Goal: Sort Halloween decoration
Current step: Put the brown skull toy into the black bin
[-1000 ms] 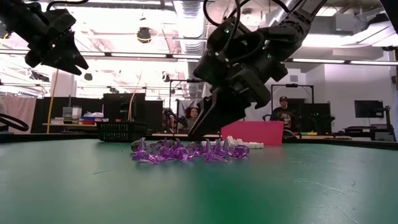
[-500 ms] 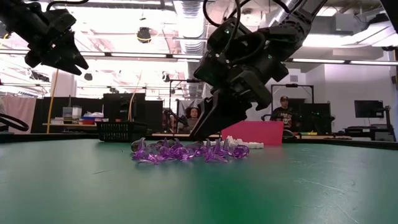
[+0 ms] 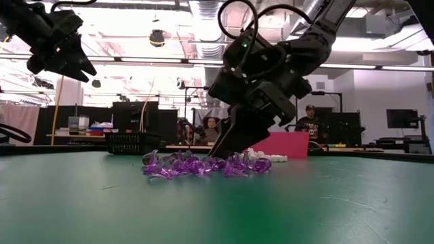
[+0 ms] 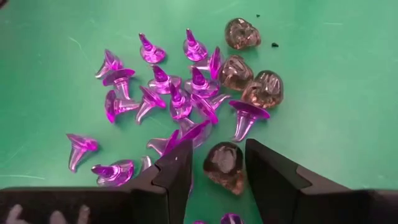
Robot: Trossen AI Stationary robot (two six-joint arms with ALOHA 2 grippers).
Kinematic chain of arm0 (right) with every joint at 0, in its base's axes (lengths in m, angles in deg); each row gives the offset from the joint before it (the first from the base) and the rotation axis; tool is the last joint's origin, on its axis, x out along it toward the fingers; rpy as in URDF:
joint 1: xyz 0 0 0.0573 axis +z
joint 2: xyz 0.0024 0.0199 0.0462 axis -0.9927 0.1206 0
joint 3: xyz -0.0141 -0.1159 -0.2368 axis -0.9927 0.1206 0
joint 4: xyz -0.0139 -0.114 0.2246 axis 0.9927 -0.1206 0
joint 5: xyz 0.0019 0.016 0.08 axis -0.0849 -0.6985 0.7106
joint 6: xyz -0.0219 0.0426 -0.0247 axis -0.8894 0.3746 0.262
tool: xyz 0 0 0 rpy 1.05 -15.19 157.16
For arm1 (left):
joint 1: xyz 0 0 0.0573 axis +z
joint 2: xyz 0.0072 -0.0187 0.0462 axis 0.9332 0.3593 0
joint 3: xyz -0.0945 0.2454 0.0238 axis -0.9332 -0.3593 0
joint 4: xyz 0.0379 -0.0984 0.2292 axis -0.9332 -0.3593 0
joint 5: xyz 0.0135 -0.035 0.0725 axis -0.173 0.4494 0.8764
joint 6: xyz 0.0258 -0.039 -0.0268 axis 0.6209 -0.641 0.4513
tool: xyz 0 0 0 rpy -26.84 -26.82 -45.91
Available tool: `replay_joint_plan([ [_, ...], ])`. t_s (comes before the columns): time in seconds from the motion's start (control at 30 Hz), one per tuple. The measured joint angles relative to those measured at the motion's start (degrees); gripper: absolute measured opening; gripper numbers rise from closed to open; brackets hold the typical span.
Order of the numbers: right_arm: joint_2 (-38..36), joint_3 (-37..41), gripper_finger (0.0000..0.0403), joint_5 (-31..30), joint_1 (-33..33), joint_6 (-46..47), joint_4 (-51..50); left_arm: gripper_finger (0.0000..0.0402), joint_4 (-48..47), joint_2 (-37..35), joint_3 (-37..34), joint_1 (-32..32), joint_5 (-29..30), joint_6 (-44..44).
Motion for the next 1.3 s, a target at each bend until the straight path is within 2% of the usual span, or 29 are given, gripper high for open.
replay_joint_plan([
  [0.17, -0.1, 0.0, 0.0167, -1.2, -0.2, -0.4, -0.3, 0.0183, 0.0, 0.0, 0.0, 0.0, -0.1, 0.0],
  [0.43, -0.2, 0.0, 0.0114, -1.4, -0.9, -0.3, -0.7, 0.0183, 0.0, 0.0, 0.0, 0.0, -0.1, 0.1],
  [0.83, -0.2, -1.0, 0.0121, -1.7, -2.9, 2.3, -2.0, 0.0183, 0.0, 0.0, 0.0, 0.0, 0.0, 0.2],
  [1.3, 0.1, -14.2, 0.0122, -10.3, -7.0, -5.4, -1.7, 0.0183, -0.1, 0.0, 0.0, 0.0, 0.9, 0.2],
])
